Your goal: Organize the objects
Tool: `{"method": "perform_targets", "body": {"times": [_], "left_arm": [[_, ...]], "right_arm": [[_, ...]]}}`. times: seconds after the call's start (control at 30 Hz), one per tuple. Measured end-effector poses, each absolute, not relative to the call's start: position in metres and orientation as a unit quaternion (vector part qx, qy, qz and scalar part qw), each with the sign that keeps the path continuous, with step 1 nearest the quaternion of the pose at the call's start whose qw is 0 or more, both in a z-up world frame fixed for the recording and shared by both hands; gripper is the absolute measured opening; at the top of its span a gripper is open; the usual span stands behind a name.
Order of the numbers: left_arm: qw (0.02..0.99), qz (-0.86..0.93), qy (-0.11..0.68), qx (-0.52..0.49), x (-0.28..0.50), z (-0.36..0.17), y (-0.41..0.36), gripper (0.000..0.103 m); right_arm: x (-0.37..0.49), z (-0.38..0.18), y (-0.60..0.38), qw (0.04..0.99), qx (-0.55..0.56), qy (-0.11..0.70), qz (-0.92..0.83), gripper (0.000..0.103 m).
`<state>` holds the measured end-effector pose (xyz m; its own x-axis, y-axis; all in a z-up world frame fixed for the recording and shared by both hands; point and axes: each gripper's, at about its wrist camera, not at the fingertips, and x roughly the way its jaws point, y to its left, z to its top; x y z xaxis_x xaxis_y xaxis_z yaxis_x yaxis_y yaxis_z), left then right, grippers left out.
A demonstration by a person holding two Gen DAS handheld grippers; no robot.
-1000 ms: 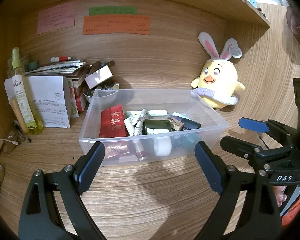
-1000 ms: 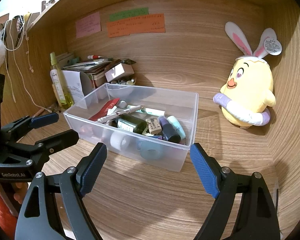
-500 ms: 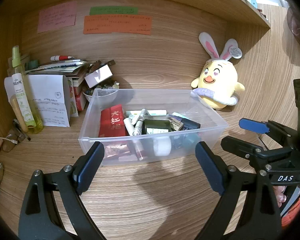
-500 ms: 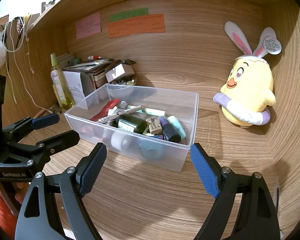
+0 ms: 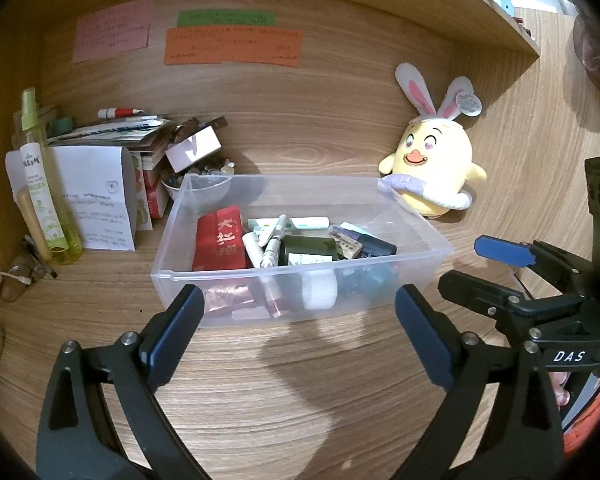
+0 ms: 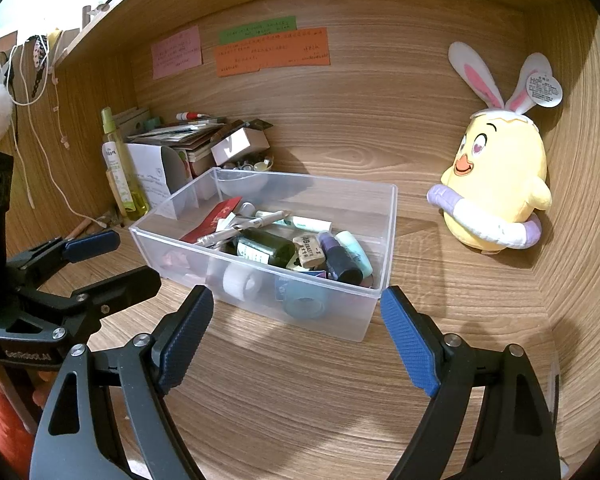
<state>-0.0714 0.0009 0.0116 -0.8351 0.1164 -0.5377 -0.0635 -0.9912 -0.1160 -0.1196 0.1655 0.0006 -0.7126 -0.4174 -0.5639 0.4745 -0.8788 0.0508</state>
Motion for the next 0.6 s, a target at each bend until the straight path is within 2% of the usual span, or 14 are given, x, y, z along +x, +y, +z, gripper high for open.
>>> {"method": "perform_targets", "body": {"times": [0.6], "left_arm": [[0.058,0.955,-0.045,-0.286,-0.0720,0.0130,0.0033,0.097]], "right_arm": [[-0.1142,-0.0004,0.1615,0.241,0.294,0.046,-0.924,0.084]]}}
